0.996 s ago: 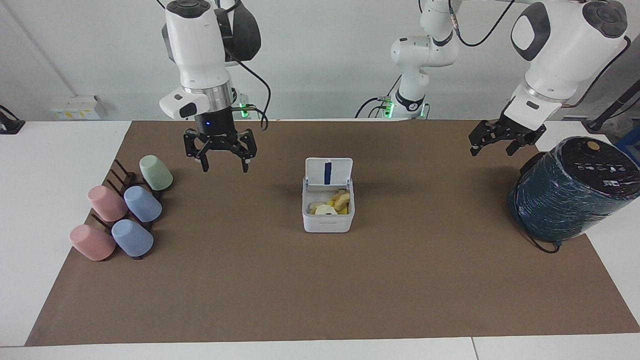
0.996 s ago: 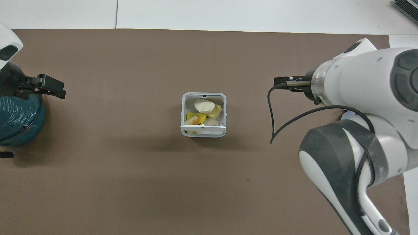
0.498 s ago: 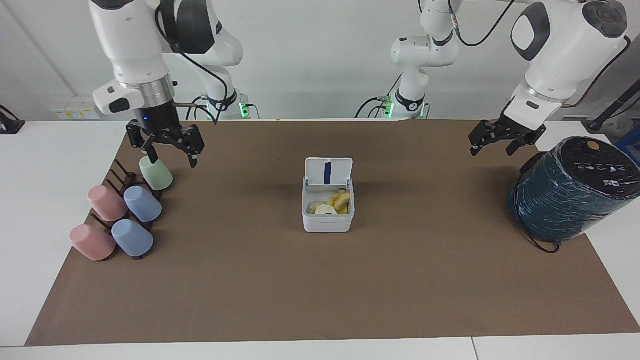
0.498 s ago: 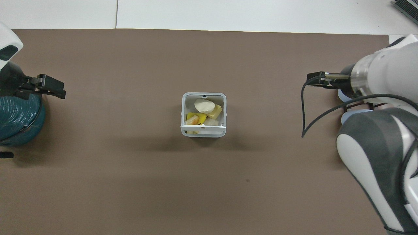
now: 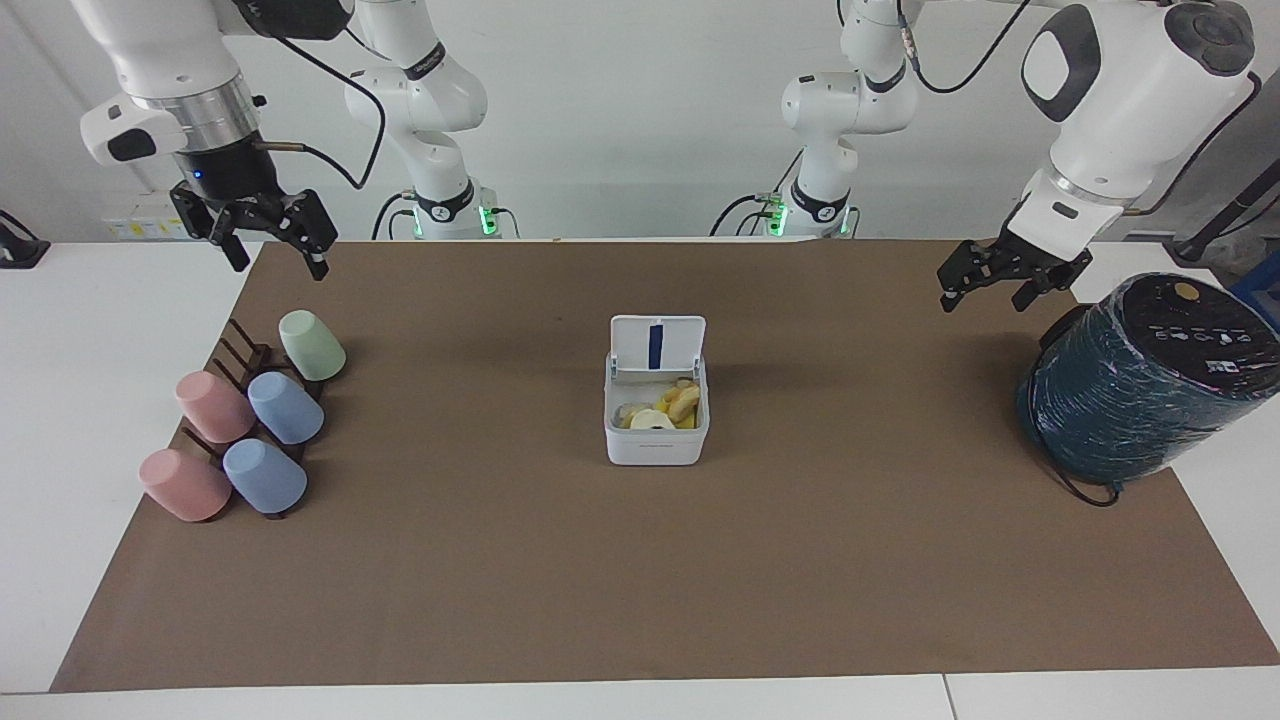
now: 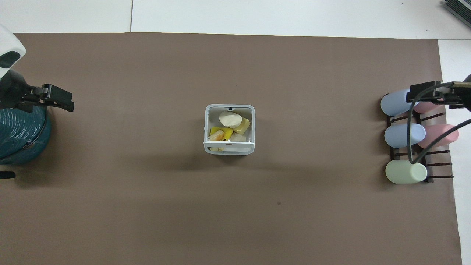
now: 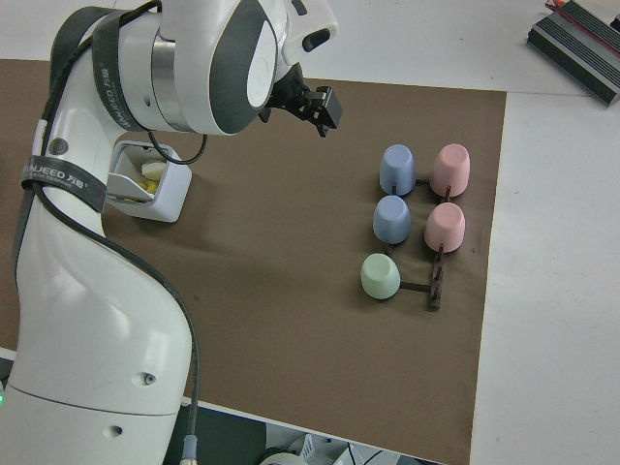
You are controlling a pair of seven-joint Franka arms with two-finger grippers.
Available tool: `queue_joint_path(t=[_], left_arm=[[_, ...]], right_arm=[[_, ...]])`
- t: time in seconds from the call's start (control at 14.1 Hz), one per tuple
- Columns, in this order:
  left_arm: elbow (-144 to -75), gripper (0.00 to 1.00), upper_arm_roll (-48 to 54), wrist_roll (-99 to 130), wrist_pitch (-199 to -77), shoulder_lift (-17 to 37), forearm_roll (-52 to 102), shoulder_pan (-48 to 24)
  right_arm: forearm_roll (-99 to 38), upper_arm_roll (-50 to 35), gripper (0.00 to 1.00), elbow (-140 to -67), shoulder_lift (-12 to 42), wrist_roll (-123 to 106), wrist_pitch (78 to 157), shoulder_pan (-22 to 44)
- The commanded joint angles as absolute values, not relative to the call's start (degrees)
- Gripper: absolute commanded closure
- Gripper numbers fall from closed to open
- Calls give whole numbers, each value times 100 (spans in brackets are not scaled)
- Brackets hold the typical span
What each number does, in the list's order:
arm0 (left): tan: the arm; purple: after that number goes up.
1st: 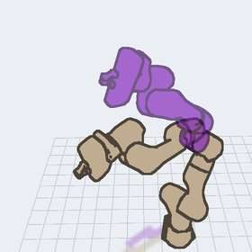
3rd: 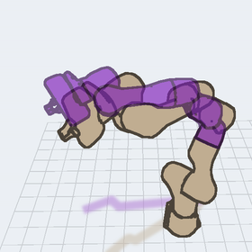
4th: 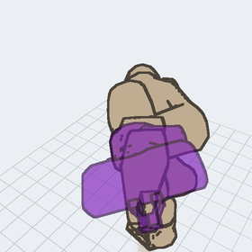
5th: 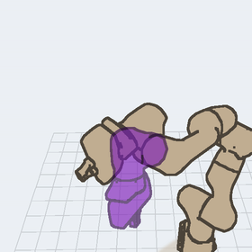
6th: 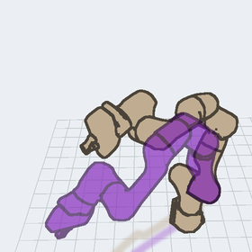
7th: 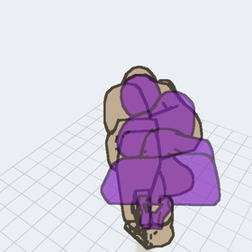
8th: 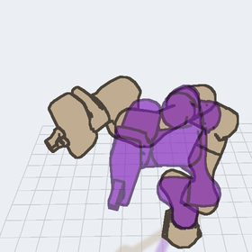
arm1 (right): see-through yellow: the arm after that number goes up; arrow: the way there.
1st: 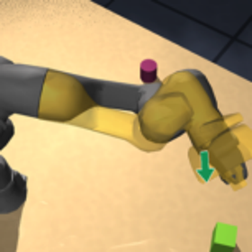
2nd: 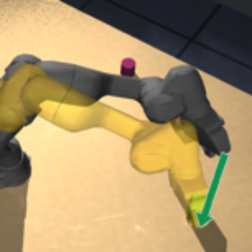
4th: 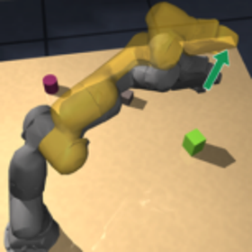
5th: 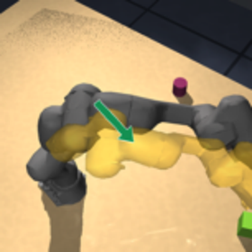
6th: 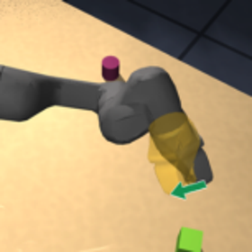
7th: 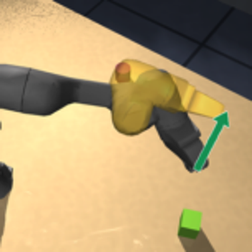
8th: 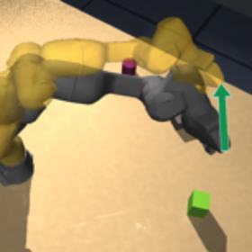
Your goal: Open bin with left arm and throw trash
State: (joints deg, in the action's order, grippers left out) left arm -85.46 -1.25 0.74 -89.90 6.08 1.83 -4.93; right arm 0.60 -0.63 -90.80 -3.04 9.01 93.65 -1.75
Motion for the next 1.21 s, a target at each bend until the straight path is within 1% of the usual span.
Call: queue_joint_path(t=[0.0, 0.07, 0.43, 0.57, 0.85, 1.14], left_arm=[[-8780, 0, -132, -9, -9105, 422, 79, -492], [-8780, 0, -132, -9, -9105, 422, 79, -492], [-8780, 0, -132, -9, -9097, 422, 79, -492], [-8780, 0, -132, -9, -9097, 422, 70, -492], [-8693, 0, -132, 9, -9097, 422, 70, -492], [-8657, 0, -132, 9, -9053, 343, 70, -492]], right_arm=[[9, 393, 0, -8921, -229, 817, 8984, 332], [-17, 561, 0, -8825, -229, 817, 8956, 473], [-70, 466, 0, -9034, -316, 914, 8868, 510], [-70, 440, 0, -9280, -422, 1080, 8947, 501], [26, 378, 0, -9290, -387, 1107, 9149, 641], [26, 369, 0, -9360, -413, 1090, 9158, 642]])
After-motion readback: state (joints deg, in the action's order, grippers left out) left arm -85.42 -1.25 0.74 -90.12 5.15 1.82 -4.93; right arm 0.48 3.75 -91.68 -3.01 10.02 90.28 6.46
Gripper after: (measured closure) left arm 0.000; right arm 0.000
